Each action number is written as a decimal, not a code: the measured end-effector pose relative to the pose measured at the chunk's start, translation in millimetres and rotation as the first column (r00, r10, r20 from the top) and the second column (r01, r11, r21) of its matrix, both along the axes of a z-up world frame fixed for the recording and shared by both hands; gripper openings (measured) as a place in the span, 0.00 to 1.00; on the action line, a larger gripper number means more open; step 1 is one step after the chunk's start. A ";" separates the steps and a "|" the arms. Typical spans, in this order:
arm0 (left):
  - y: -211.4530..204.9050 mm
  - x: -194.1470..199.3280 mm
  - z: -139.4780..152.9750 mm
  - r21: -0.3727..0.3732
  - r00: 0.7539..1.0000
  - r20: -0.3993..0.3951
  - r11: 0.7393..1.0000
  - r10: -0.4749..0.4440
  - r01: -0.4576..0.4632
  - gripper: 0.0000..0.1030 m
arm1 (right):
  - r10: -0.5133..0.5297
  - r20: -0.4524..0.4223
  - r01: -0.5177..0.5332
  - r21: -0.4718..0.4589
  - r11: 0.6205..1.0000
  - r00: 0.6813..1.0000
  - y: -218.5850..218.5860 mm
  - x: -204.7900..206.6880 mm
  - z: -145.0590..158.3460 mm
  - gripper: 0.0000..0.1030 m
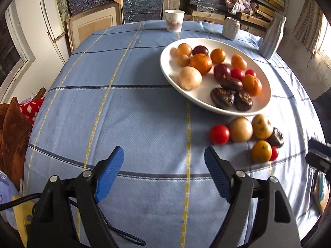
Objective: Organize fruits
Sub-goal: 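Withdraw both open grippers from the plate toward the fruit cluster, then grasp a yellow-orange tomato with the left gripper while the right gripper grasps a red tomato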
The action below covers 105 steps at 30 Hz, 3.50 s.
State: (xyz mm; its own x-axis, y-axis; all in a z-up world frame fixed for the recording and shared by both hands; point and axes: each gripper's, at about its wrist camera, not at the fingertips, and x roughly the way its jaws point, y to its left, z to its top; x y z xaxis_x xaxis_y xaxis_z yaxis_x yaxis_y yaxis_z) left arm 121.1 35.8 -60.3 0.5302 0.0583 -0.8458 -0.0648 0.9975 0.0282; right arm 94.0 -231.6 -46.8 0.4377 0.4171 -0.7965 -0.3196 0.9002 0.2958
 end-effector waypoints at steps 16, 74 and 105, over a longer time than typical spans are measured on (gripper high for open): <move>-48.2 0.6 -5.8 -0.023 0.995 -0.003 0.995 -0.099 0.099 0.81 | -0.046 -0.021 0.045 -0.044 0.998 0.999 -28.6 -43.7 -3.7 0.68; 11.4 -39.5 -10.3 -0.089 0.998 -0.005 0.994 -0.058 0.057 0.36 | 0.014 -0.125 -0.011 0.020 1.000 0.992 10.0 28.4 -56.0 0.63; 14.9 -40.3 -30.8 -0.093 0.997 -0.058 0.995 -0.047 0.042 0.36 | 0.087 -0.111 -0.092 -0.034 0.995 0.990 37.9 44.4 -62.6 0.27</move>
State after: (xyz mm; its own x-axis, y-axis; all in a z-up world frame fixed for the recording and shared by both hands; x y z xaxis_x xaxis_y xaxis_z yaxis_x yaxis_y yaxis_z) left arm 80.8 50.7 -91.0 0.4788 -0.0431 -0.8769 -0.0211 0.9979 -0.0606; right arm 138.4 -193.8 -109.4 0.3093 0.4181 -0.8541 -0.3671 0.8810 0.2984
